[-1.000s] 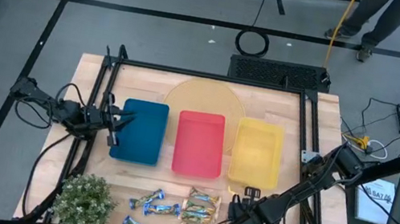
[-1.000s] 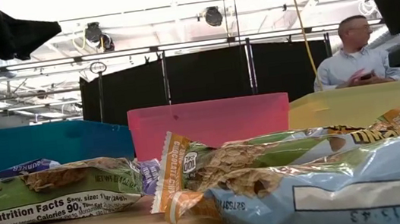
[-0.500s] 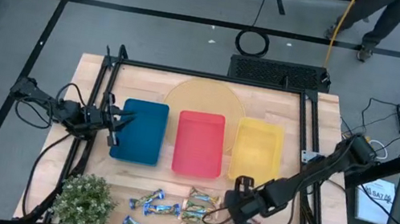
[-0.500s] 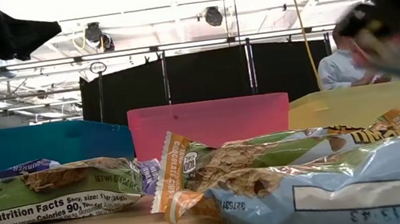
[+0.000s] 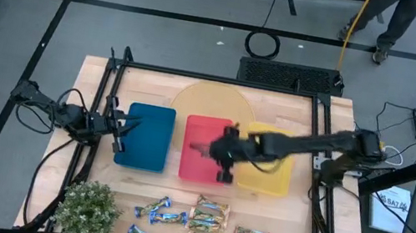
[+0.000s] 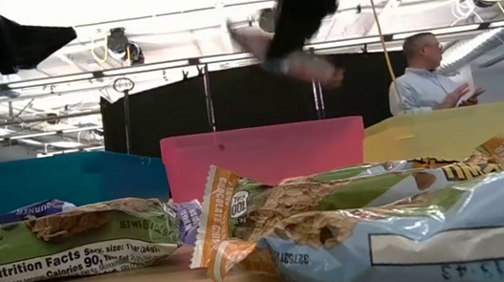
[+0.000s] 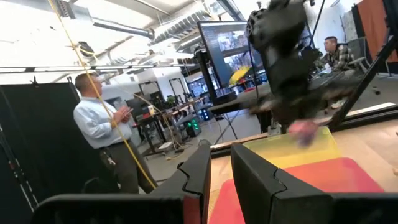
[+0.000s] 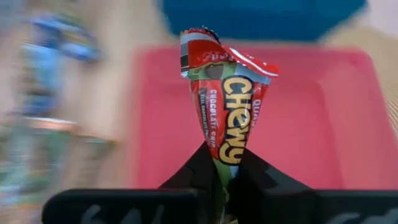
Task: Pick and place Granola Bars by type
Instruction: Put the red granola bar into the red bin, then put the blue granola bar into the blue bin
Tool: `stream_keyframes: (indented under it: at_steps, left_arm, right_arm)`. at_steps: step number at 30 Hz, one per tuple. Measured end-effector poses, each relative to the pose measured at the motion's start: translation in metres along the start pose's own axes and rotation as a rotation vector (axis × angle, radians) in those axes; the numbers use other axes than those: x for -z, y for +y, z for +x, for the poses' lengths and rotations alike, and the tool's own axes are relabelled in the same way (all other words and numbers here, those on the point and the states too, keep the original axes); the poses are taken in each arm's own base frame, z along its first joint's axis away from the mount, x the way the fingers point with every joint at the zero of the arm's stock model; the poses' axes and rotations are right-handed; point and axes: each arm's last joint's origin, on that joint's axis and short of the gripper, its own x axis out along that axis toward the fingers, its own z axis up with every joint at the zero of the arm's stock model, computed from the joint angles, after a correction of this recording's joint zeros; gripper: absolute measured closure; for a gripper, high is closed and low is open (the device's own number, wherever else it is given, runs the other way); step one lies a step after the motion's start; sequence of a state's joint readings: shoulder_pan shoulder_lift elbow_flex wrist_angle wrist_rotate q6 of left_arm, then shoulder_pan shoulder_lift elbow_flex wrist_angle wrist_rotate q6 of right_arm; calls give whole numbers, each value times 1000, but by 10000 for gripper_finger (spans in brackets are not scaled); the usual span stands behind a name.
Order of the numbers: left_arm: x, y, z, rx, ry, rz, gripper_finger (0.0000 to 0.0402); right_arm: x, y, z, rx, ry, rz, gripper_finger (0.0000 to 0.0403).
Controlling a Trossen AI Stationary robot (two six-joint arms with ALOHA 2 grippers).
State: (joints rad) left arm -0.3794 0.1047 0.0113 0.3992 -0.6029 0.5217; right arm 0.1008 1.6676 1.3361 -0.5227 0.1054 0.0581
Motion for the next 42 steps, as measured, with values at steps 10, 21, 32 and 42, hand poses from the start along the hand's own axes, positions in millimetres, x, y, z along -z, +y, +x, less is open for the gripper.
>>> stream_keyframes:
  at_steps: [10, 21, 32, 42]
  left_arm:
    - [1, 0, 0, 5, 8, 1, 330]
    - [1, -1, 0, 5, 8, 0, 330]
    - [1, -1, 0, 6, 10, 50, 330]
    - [1, -1, 0, 5, 9, 89, 330]
  right_arm:
    - [16, -45, 69, -46, 128, -15, 386]
    - [28, -44, 100, -69, 190, -111, 363]
    - [19, -43, 92, -61, 114, -114, 296]
    - [-10, -47, 28, -10, -99, -169, 259]
